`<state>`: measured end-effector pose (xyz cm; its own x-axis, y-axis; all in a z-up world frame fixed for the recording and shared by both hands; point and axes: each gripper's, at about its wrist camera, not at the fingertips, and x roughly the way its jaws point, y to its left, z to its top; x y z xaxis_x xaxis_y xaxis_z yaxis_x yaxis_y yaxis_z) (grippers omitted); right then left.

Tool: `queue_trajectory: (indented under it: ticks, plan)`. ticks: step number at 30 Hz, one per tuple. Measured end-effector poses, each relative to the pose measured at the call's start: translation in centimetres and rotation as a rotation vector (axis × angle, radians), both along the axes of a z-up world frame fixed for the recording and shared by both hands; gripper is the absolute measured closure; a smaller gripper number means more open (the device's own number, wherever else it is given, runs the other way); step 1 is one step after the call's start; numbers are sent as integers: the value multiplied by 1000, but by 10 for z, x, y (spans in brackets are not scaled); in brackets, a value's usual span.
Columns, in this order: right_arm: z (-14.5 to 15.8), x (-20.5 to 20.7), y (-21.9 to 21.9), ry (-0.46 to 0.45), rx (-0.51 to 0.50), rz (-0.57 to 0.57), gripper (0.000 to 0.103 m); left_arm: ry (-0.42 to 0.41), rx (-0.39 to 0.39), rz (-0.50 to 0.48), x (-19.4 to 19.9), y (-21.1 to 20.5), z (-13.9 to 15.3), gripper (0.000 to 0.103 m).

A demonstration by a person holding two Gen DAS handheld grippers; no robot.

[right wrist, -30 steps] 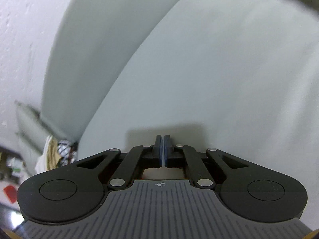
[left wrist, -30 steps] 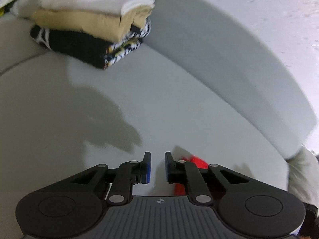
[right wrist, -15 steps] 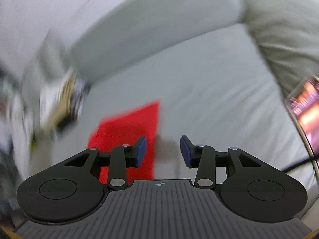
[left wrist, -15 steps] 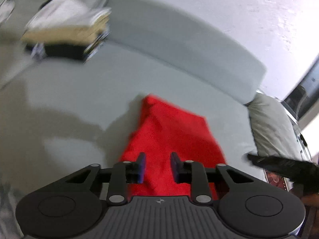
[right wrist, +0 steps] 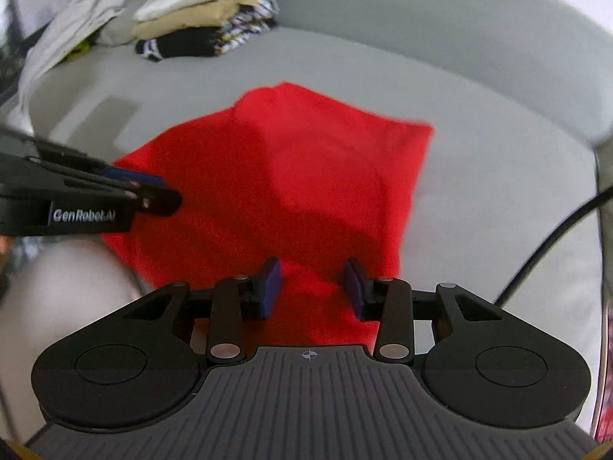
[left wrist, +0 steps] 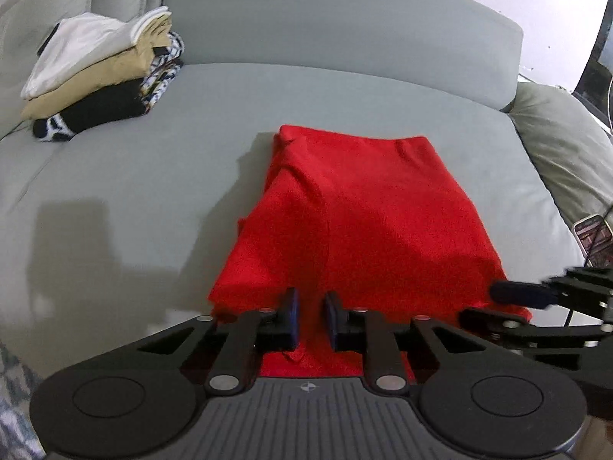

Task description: Fold clothes

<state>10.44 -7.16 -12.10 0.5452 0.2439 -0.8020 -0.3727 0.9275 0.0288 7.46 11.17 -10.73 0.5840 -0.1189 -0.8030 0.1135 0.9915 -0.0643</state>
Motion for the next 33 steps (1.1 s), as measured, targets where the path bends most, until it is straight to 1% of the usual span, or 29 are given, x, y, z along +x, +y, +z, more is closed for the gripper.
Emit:
queue_trajectory:
  ticks: [2,4,5,6,8,10,11,12,13,14,15,16,17,19,20,21,23,25,27,30,33]
  plan:
    - [3,-10,-11,37,13,-9,60,22,14,2,-9,1,1,83]
    - [5,-24,-24,59,9,-10,56,56,34,6,-23,5,2,82]
    - [4,-32,-30,77,-5,-14,50,43,27,20,-31,10,6,76]
    - [2,-38,-38,110,-27,-26,48,30,21,33,-40,16,10,72]
    - [1,-52,-55,150,-24,-45,48,4,-9,69,-52,29,20,73]
    - [4,-67,-75,184,47,-73,45,-24,-51,113,-58,42,31,74]
    - [4,-72,-85,210,102,-106,42,-52,-75,135,-60,48,36,68]
    - [3,-76,-95,231,163,-149,38,-80,-99,157,-61,55,41,56]
    - [3,-79,-103,248,220,-193,37,-101,-129,185,-61,61,44,51]
    - [2,-81,-108,256,267,-239,35,-120,-159,212,-60,67,47,41]
    - [1,-79,-116,263,308,-283,35,-123,-189,230,-57,71,48,27]
    - [0,-78,-122,268,346,-321,34,-119,-212,239,-52,74,47,23]
    - [-1,-76,-125,272,380,-350,34,-114,-234,246,-48,77,46,22]
    - [0,-72,-130,263,448,-389,29,-102,-267,236,-40,79,41,20]
    - [0,-71,-132,253,482,-404,21,-96,-283,232,-37,80,39,16]
    - [-1,-69,-135,240,516,-420,17,-96,-296,233,-34,82,37,14]
    - [-3,-64,-140,221,583,-452,16,-85,-320,241,-27,84,33,13]
    - [-8,-57,-149,237,639,-485,16,-73,-342,249,-20,85,28,13]
    - [-15,-49,-154,250,692,-514,16,-60,-348,243,-14,87,24,12]
    - [-25,-35,-157,264,761,-538,16,-44,-359,225,-5,90,18,11]
    - [-35,-19,-161,269,805,-543,16,5,-400,186,11,90,7,11]
